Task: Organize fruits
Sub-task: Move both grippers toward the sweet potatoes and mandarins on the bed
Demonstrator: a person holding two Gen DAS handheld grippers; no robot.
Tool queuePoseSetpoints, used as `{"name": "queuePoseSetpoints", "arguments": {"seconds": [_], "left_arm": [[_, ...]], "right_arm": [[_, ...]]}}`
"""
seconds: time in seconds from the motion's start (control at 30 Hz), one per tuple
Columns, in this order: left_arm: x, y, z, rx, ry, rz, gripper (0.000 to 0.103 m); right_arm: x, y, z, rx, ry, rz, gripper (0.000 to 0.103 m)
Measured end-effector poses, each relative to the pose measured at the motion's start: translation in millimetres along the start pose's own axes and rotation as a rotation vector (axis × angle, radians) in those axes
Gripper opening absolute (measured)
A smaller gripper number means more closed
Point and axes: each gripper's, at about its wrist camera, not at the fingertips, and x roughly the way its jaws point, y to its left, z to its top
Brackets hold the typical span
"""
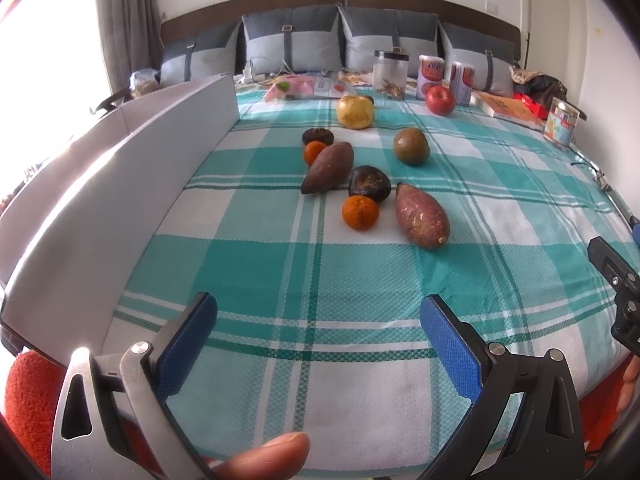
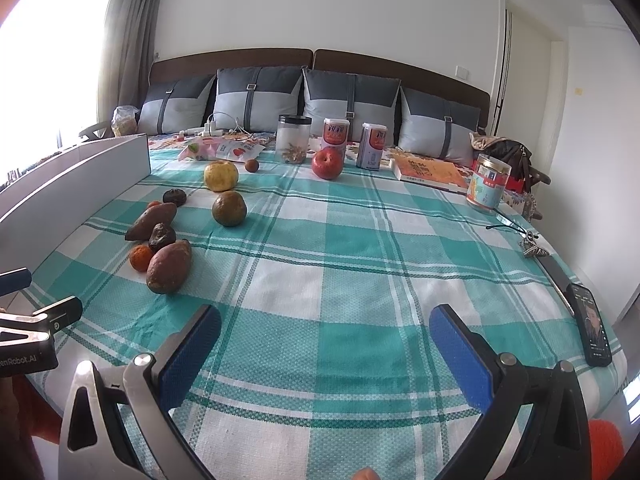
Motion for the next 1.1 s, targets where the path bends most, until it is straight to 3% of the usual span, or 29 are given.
{"name": "queuePoseSetpoints", "arguments": {"seconds": [0.1, 0.67, 1.1], "left_arm": [[2.4, 1.0, -0.9, -0.005, 0.008, 0.000, 0.102], [12.0, 2.4, -4.0, -0.009, 0.050, 0.005, 0.102], [29.6, 6.6, -11.8, -0.012, 0.132, 0.022, 0.102]], "right_arm": [[2.1, 0.5, -1.2, -0.023, 0.051, -0.008, 0.103], [6.6, 0.7, -4.4, -0.052, 0.076, -0.022, 0.103], [14.1, 2.1, -10.1, -0.056, 0.124, -0.007, 0.103]]}}
